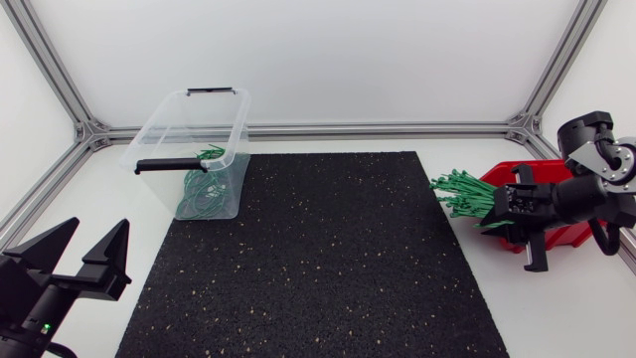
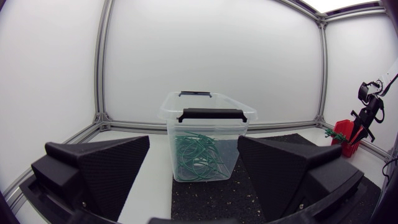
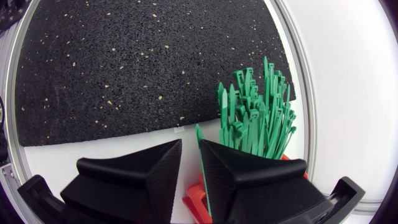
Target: Take a green cable tie from the red box, thread the tail through the head to close it, then place it in the transparent bin on the left.
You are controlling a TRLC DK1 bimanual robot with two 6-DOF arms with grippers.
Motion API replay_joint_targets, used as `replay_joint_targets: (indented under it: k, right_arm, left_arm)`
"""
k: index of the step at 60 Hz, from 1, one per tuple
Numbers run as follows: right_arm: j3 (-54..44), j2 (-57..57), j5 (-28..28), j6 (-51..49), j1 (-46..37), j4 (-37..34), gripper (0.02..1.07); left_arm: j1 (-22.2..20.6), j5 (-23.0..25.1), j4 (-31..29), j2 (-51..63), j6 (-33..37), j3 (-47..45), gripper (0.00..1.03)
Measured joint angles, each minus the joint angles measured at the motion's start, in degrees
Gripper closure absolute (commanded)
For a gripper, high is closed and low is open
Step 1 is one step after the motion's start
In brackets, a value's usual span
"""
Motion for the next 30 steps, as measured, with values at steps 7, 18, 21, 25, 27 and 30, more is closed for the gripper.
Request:
replay_joint_targets:
  k: [7,18,21,25,27,30]
  right_arm:
    - [0.0,0.02,1.18,0.0,0.02,1.81,0.8]
    - [0.0,0.11,2.16,0.0,0.37,2.29,0.87]
    - [0.0,0.11,2.45,0.0,0.37,2.27,0.89]
    - [0.0,0.11,2.58,0.0,0.37,2.21,0.92]
    - [0.0,0.11,2.58,0.0,0.37,2.16,0.92]
    - [0.0,0.11,2.58,0.0,0.37,2.05,0.97]
  left_arm:
    - [0.0,0.0,-0.02,0.0,0.02,0.0,0.04]
    - [0.0,0.0,-0.07,0.0,0.02,0.0,0.04]
    - [0.0,0.0,-0.07,0.0,0.02,0.0,0.04]
    - [0.0,0.0,-0.07,0.0,0.02,0.0,0.04]
    - [0.0,0.0,-0.07,0.0,0.0,0.0,0.04]
    - [0.0,0.0,-0.09,0.0,0.02,0.0,0.04]
